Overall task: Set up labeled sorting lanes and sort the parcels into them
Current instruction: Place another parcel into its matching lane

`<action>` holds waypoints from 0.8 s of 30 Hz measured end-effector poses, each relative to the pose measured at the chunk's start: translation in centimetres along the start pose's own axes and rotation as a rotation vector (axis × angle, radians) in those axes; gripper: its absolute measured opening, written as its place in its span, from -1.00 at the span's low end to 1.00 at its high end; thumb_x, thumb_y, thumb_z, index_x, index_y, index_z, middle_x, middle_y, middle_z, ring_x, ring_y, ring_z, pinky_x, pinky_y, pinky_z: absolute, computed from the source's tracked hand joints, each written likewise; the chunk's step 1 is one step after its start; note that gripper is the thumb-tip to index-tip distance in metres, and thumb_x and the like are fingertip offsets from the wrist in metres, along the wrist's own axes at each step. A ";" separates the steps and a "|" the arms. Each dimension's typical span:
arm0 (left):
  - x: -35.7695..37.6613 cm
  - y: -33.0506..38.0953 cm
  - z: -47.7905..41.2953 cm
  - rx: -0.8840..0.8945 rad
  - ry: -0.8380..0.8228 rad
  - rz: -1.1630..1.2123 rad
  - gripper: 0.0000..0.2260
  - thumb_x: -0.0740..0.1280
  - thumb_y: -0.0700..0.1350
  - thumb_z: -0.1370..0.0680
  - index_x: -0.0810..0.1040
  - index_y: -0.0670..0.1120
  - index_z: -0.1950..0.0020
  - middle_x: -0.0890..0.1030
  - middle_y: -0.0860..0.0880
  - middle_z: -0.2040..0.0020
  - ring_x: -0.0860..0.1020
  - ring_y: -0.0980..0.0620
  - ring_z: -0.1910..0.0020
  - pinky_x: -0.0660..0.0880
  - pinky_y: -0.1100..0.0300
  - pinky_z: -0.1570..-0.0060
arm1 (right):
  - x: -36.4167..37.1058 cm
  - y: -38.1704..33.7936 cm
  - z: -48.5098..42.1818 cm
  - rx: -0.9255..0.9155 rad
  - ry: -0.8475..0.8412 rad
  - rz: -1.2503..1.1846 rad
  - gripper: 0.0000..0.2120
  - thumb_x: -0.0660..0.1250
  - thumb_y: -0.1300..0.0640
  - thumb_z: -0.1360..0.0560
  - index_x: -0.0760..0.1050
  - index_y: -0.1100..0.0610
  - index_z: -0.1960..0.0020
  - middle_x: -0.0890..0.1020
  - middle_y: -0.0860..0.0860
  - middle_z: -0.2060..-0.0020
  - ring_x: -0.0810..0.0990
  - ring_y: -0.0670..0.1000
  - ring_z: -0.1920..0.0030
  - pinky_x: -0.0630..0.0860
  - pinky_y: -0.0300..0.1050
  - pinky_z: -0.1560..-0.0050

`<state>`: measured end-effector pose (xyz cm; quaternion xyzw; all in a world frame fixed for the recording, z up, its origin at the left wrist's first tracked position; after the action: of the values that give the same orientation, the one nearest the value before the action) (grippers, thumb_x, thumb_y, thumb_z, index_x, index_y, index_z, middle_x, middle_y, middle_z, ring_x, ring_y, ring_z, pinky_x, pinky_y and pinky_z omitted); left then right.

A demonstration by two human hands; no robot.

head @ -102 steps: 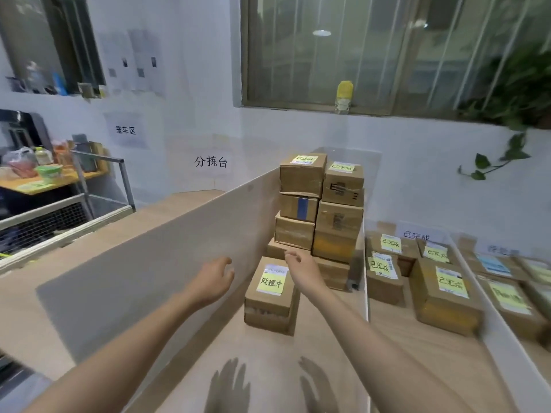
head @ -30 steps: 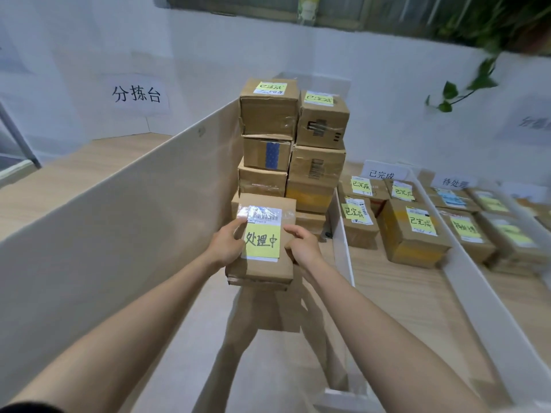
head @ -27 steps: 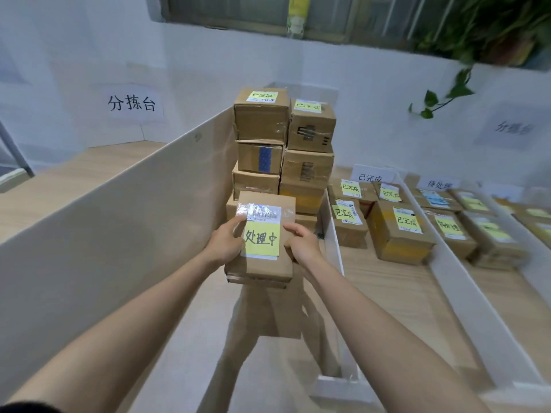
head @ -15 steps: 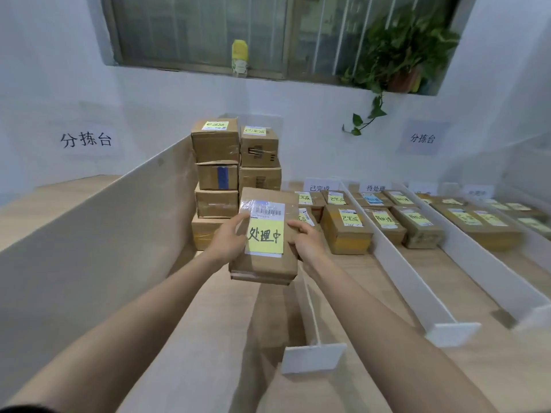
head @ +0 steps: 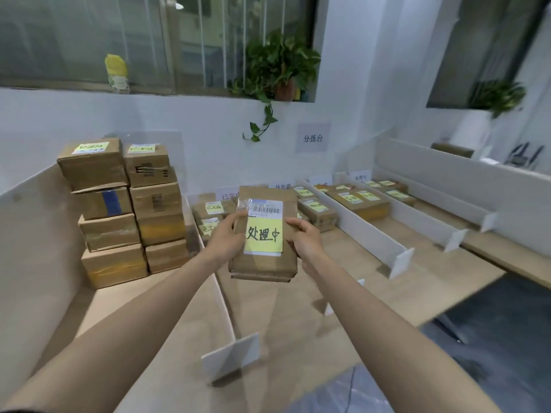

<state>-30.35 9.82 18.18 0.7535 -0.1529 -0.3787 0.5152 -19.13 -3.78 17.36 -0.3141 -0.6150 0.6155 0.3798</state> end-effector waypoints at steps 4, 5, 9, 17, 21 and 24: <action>6.3 3.9 0.2 0.028 -0.118 0.051 -0.55 0.18 -0.37 -0.53 0.40 0.01 -0.36 0.46 -0.05 -0.23 0.49 -0.05 -0.12 0.52 0.02 -0.08 | -7.5 -1.5 0.6 -0.028 0.093 0.017 -0.71 0.25 0.39 -0.49 0.55 0.09 -0.09 0.63 0.05 -0.06 0.60 -0.02 0.08 0.54 -0.18 0.24; 7.9 4.8 0.3 0.037 -0.142 0.067 -0.56 0.16 -0.35 -0.55 0.39 0.01 -0.36 0.45 -0.01 -0.19 0.48 -0.02 -0.07 0.53 0.02 -0.06 | -9.3 -2.0 0.8 -0.037 0.113 0.024 -0.71 0.25 0.40 -0.49 0.54 0.10 -0.09 0.63 0.05 -0.04 0.59 -0.03 0.09 0.53 -0.21 0.25; 14.2 8.0 0.4 0.064 -0.225 0.073 -0.54 0.12 -0.35 -0.55 0.38 0.04 -0.36 0.47 -0.03 -0.15 0.51 0.03 0.04 0.54 0.04 0.15 | -16.3 -3.2 1.7 -0.048 0.198 0.042 -0.70 0.22 0.40 -0.49 0.55 0.11 -0.09 0.62 0.03 0.01 0.53 -0.09 0.19 0.42 -0.34 0.40; 25.6 13.6 1.4 0.152 -0.354 0.082 -0.55 0.23 -0.38 -0.45 0.45 0.14 -0.14 0.49 0.01 -0.29 0.43 -0.03 -0.28 0.44 -0.05 -0.24 | -28.7 -4.7 4.3 -0.076 0.330 0.067 -0.55 0.08 0.51 -0.41 0.53 0.10 -0.07 0.58 -0.03 0.08 0.48 -0.09 0.25 0.33 -0.33 0.48; 31.1 16.4 2.5 0.173 -0.386 0.087 -0.53 0.19 -0.42 -0.46 0.44 -0.04 -0.28 0.47 0.00 -0.30 0.41 -0.03 -0.28 0.46 0.09 -0.12 | -34.2 -5.3 5.8 -0.087 0.372 0.065 -0.57 0.09 0.50 -0.44 0.50 0.11 -0.10 0.56 -0.04 0.00 0.51 -0.06 0.16 0.36 -0.30 0.45; 34.7 18.2 3.4 0.172 -0.404 0.090 -0.56 0.21 -0.37 -0.47 0.44 -0.01 -0.28 0.47 0.01 -0.27 0.41 -0.01 -0.25 0.45 0.11 -0.08 | -38.1 -5.6 6.9 -0.100 0.415 0.074 -0.56 0.10 0.51 -0.45 0.50 0.08 -0.10 0.53 -0.03 -0.10 0.53 0.03 -0.08 0.38 -0.30 0.40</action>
<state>-6.81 -21.64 19.44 0.6959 -0.3180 -0.4841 0.4245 -4.93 -40.15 20.21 -0.4749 -0.5416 0.5197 0.4593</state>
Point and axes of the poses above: each hand's wrist, its own z-axis away from the middle knuckle, its own x-axis out of the palm, y = z × x, the point moved 2 cm from there along -z, towards the middle knuckle
